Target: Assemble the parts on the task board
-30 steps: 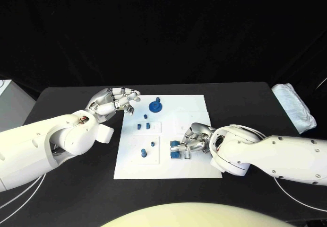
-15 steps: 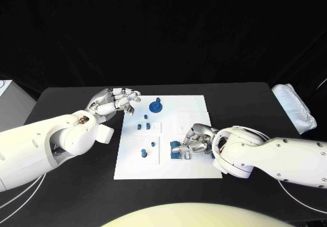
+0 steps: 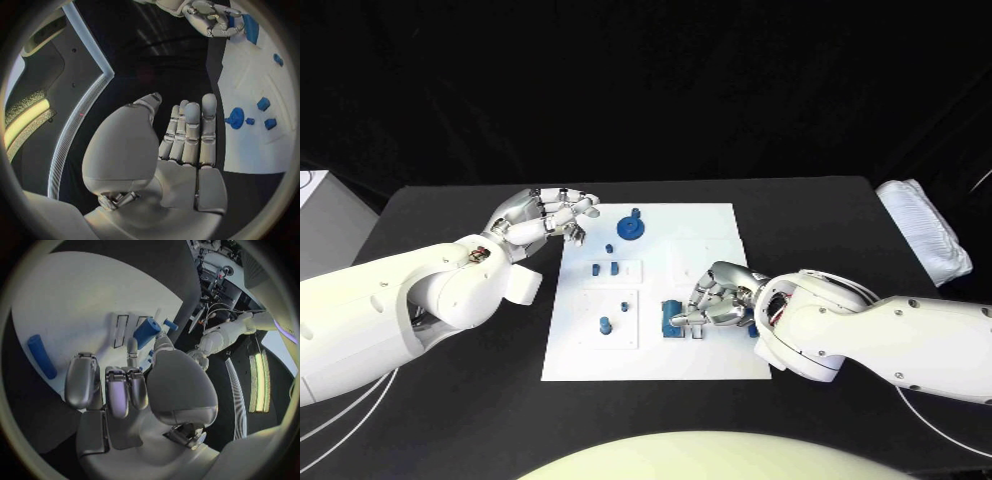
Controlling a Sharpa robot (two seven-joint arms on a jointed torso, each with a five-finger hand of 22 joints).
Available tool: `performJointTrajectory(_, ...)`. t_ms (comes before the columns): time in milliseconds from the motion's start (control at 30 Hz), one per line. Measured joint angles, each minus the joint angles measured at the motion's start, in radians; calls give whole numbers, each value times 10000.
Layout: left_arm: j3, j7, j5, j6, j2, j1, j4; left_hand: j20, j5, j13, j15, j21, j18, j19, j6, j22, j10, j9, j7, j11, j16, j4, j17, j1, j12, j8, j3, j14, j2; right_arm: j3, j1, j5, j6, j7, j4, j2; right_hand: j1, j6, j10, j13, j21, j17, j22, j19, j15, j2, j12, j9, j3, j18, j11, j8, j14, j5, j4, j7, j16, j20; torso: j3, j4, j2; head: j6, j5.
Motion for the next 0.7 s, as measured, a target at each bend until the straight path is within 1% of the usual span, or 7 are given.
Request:
performJointTrajectory(133,0,-6,-1,1,3,0,-6,0,0,0,0,0,0,0,0,0,0,0,0,0,0,0,0,0,0,0,0,0,0,0,-8,3,-42,1,-90,49,3,0,-13,-1,42,-1,0,0,0,3,0,0,136,0,-56,1,0,0,-1,0,0,0,1,11,-5,9,5)
performJointTrajectory(167,0,-8,-1,1,3,0,-7,0,0,0,0,0,0,0,0,0,0,0,0,0,0,0,0,0,0,0,0,0,0,0,-9,3,-52,-5,-117,67,59,0,3,-1,42,-1,-1,0,-5,59,0,0,143,0,-73,1,5,8,-1,0,0,0,0,11,-5,11,5)
performJointTrajectory(200,0,-12,-1,2,3,0,-8,0,0,0,0,0,-1,0,0,0,0,0,0,0,0,0,0,0,0,0,0,0,0,0,-11,2,-65,-22,-153,91,80,0,2,-1,41,0,-1,0,-37,80,0,0,223,0,-74,0,37,129,-3,0,0,0,-5,12,-5,11,0)
performJointTrajectory(267,0,-19,1,5,3,0,-10,0,0,0,0,0,-1,0,0,0,0,0,0,0,0,0,0,0,0,0,0,0,0,0,-13,-8,-73,-47,-196,118,80,26,2,-1,41,0,-1,0,-37,80,0,0,304,1,-74,45,37,664,-1,-25,0,0,-6,11,-3,12,-5)
performJointTrajectory(367,0,-36,11,11,1,0,-15,0,0,0,0,0,-1,0,0,0,0,0,0,0,0,0,-1,0,0,0,0,0,0,4,-17,-42,-69,-90,-235,147,79,50,2,-1,31,0,-1,0,-37,81,0,-1,320,0,-73,78,37,882,-17,-49,0,0,-12,10,-1,12,-15)
performJointTrajectory(567,0,-65,24,22,2,0,-23,0,0,0,0,0,0,0,0,0,0,0,0,0,0,0,-2,0,0,0,0,0,0,20,-24,-186,-48,-143,-247,141,276,50,2,-2,-2,-1,-2,-22,-73,-112,0,-1,432,0,-73,78,1,887,-65,-49,0,-21,-13,6,2,-1,-32)
performJointTrajectory(700,-4,-78,32,28,2,0,-28,0,0,0,0,0,0,0,0,0,0,0,0,0,0,0,-2,0,0,0,0,0,0,33,-34,-303,-55,-143,-221,117,421,50,2,-2,-2,-1,-3,-38,-73,-157,0,-1,468,-1,-73,78,0,884,-56,-50,0,-37,-12,0,3,-9,-38)
